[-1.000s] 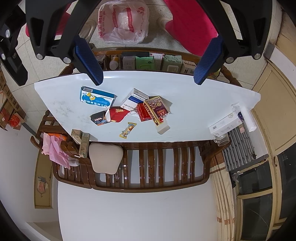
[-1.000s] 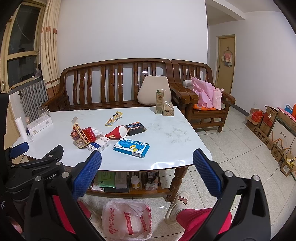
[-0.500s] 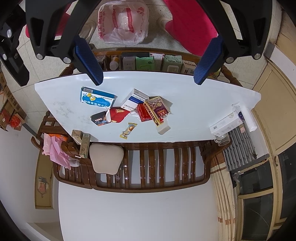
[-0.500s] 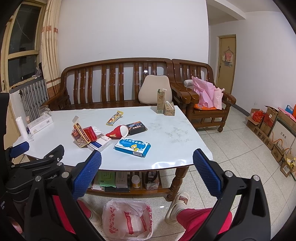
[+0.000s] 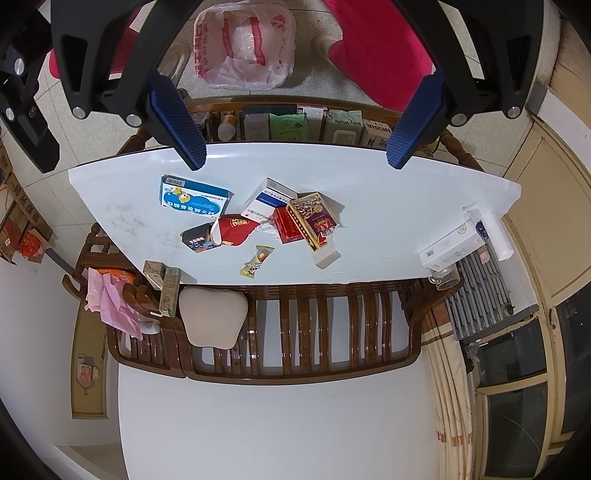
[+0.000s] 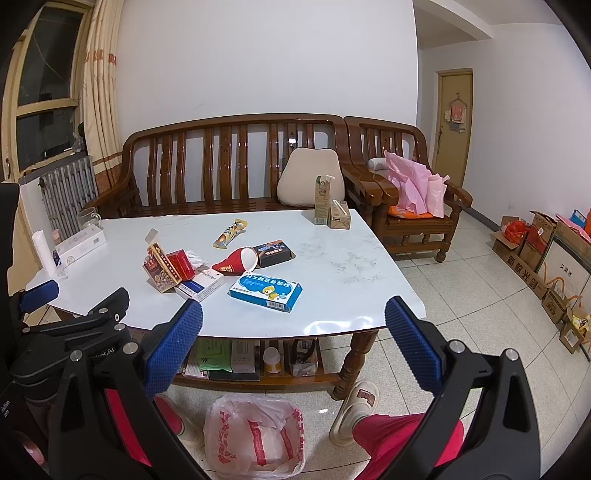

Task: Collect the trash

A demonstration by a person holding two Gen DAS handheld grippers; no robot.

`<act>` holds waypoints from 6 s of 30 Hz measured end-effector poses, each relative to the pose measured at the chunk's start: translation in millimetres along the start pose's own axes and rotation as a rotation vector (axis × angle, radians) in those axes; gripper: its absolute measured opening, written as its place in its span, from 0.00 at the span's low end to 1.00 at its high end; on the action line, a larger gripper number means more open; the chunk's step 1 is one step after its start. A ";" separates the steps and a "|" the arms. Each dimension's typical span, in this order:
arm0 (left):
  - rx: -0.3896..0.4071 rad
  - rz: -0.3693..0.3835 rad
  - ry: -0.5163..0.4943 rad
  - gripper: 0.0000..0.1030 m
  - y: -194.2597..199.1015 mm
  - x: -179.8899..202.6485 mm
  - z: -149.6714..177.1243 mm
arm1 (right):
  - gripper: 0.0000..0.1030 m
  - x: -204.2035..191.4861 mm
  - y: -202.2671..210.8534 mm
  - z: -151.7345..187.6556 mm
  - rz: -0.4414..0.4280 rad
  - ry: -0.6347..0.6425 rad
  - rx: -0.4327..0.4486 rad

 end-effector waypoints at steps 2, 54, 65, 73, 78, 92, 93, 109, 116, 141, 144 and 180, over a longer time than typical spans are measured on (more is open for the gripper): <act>-0.001 0.000 0.000 0.93 0.0 0.3 0.4 | 0.94 -0.1 -0.1 -0.1 -0.001 0.000 -0.002; -0.455 0.246 -0.034 0.93 -125.7 -66.8 -38.8 | 0.94 -62.9 -165.4 -61.6 -0.517 0.610 -0.271; -0.524 0.270 0.090 0.93 -181.8 -81.8 -42.4 | 0.94 -90.6 -219.7 -22.1 -0.552 0.790 -0.449; -0.542 0.283 0.162 0.93 -212.8 -89.7 -42.2 | 0.94 -110.5 -250.9 17.0 -0.578 0.914 -0.534; -0.520 0.275 0.202 0.93 -226.9 -97.9 -46.2 | 0.94 -112.3 -269.3 30.6 -0.575 0.910 -0.577; -0.498 0.298 0.261 0.93 -253.4 -107.8 -46.0 | 0.94 -113.8 -293.4 50.5 -0.573 0.901 -0.606; -0.497 0.307 0.265 0.93 -254.4 -107.3 -46.4 | 0.92 -114.5 -295.5 50.8 -0.573 0.901 -0.606; -0.452 0.365 0.305 0.92 -263.7 -106.6 -50.6 | 0.71 -126.8 -319.6 42.2 -0.581 0.830 -0.625; -0.448 0.390 0.337 0.79 -263.0 -109.7 -49.8 | 0.66 -126.6 -328.6 36.6 -0.560 0.786 -0.620; -0.411 0.355 0.344 0.56 -242.5 -119.7 -54.4 | 0.64 -105.6 -315.0 30.2 -0.447 0.668 -0.601; -0.395 0.335 0.324 0.56 -235.7 -119.5 -58.4 | 0.64 -102.7 -305.8 23.8 -0.436 0.651 -0.582; -0.337 0.443 -0.027 0.56 -80.6 -24.0 -21.0 | 0.64 -71.4 -88.1 -12.0 -0.417 0.594 -0.307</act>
Point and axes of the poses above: each gripper's, at about its wrist camera, not at the fingertips, and y roughly against the way its jaws point, x to its right, z to its underside, the point moved 7 cm from there along -y, roughly the way its jaws point, and after that the axes turned 9 degrees about z, right-handed, at the moved point
